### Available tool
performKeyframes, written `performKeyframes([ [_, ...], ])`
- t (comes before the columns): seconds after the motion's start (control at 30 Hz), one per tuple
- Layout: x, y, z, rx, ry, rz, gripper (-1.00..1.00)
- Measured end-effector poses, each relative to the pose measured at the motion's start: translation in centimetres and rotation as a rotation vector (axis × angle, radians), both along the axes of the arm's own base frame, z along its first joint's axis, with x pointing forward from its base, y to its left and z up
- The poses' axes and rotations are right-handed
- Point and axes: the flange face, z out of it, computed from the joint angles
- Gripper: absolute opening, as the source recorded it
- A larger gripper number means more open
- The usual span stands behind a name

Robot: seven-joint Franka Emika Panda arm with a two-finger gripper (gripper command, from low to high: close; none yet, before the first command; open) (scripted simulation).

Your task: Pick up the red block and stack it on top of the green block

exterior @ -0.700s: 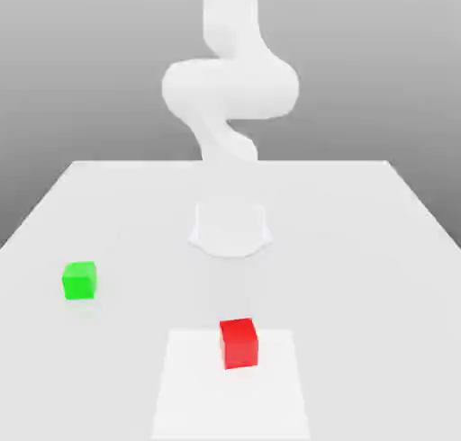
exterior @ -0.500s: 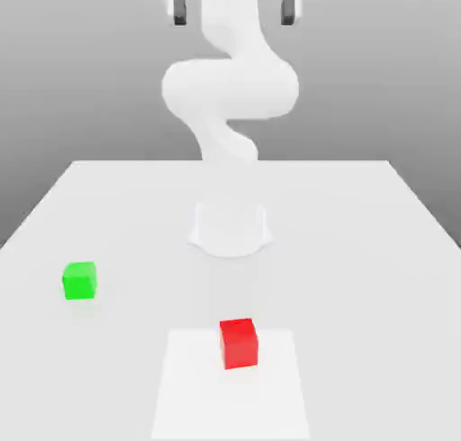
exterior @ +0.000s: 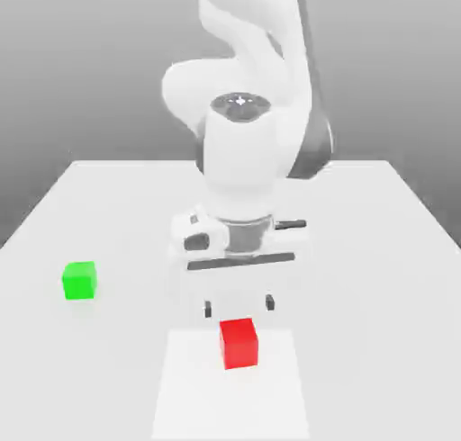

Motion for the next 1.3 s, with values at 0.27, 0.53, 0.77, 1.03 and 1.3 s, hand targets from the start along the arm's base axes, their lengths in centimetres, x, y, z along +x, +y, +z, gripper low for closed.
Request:
performKeyframes([
  [0.27,-0.2,0.0,-3.6,0.000,0.003,-0.001,-1.00],
  [0.53,-0.1,0.0,0.2,0.000,0.003,0.000,-1.00],
  [0.77,-1.3,-7.7,3.5,-0.006,0.002,-0.276,-1.00],
  [1.03,-7.2,-19.8,5.0,-0.009,0.001,-0.780,-1.00],
  [1.3,-17.0,-28.5,6.1,0.001,0.002,-1.285,-1.00],
])
